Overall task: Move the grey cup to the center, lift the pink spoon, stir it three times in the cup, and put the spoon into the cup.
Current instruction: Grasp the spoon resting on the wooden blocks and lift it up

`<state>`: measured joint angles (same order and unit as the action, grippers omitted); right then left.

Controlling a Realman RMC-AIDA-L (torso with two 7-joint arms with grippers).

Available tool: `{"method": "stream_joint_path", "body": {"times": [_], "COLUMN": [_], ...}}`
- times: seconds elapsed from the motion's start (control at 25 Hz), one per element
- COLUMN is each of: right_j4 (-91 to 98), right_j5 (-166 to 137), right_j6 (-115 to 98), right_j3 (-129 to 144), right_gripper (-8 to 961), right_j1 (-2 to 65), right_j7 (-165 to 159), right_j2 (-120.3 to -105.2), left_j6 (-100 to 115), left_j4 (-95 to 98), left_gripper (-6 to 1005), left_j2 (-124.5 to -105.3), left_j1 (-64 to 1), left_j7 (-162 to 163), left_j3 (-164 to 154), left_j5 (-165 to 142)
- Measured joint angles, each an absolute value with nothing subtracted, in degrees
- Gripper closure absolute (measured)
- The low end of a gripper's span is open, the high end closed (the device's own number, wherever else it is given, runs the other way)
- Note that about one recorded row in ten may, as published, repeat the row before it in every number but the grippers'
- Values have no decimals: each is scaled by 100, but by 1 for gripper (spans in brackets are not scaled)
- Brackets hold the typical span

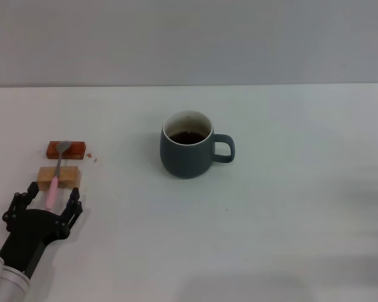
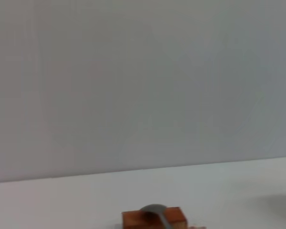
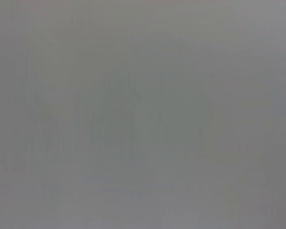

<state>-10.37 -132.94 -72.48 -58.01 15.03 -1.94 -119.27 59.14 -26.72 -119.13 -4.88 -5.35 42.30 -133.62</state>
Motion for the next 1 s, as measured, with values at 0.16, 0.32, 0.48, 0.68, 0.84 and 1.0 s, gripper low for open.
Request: {"method": "stream_joint_path", "body": {"times": [0.16,0.32,0.48,0.68,0.84,1.0], "right_j4": [-1037,-1037,-1037,-1037,-1037,-1036], "right_j5": [-13298,-13307,-13308,-13308,-13308,-13308], "right_j6": [-7252,-7268,-7269,-7281,-7281,-7281], "right_j3": [-5801,-5801,-5801,-5801,-5801,-5801], "right_gripper": [955,955,955,955,954,954], "right_j1": [1503,1503,1503,1503,1509,1515], "right_j7": [-194,-208,-269,-279,-281,-281], "right_j2": [-11927,-11927,-11927,-11927,-11924,-11918], "left_j6": [5895,5837,5796,5773,5752,5747], "left_j4": [-2672,-2672,-2672,-2672,-2671,-2674], "left_gripper": [246,250,261,296,299,328], "left_j2": [-11912,-11910,-11909,-11909,-11908,-11898], "left_j1": [-495,-506,-523,-532,-544,-554], "left_j7": [-525,-520,-519,-518,-518,-518], "left_j3": [4220,4216,4210,4208,4221,4213], "left_j5": [-13257,-13241,-13241,-13244,-13225,-13187]}}
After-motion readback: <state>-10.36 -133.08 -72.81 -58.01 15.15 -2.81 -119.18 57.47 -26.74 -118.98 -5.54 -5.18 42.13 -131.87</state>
